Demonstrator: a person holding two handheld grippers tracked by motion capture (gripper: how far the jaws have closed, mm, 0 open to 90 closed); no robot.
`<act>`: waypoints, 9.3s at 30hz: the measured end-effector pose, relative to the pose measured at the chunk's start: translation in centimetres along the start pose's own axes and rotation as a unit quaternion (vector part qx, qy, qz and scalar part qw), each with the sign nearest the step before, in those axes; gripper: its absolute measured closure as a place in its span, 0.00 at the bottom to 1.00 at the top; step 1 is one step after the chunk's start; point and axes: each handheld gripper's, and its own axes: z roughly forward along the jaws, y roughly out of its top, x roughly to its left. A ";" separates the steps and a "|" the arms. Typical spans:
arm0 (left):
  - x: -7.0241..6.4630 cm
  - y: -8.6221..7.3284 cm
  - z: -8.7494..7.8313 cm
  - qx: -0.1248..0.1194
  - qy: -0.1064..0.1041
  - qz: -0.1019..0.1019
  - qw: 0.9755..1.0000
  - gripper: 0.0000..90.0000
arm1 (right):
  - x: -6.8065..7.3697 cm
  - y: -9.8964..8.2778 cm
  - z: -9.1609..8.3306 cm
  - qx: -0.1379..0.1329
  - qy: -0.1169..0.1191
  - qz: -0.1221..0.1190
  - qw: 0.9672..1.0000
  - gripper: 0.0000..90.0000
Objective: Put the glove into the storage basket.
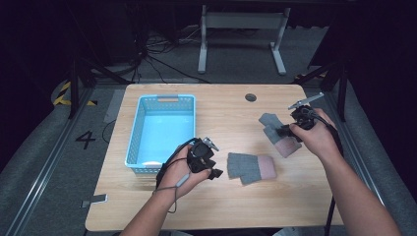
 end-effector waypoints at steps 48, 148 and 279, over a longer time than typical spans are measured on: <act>-0.3 0.6 1.5 -0.009 -0.003 0.027 1.000 0.72 | 8.9 -4.2 5.0 0.065 0.075 -0.164 0.982 0.92; -1.9 3.1 4.0 0.002 0.032 0.083 0.996 0.99 | 4.0 -7.5 0.9 0.042 0.045 -0.073 0.995 0.96; -1.7 7.6 13.5 0.055 0.070 0.074 0.993 0.14 | -0.6 -9.2 -0.9 -0.029 -0.018 0.014 0.999 0.53</act>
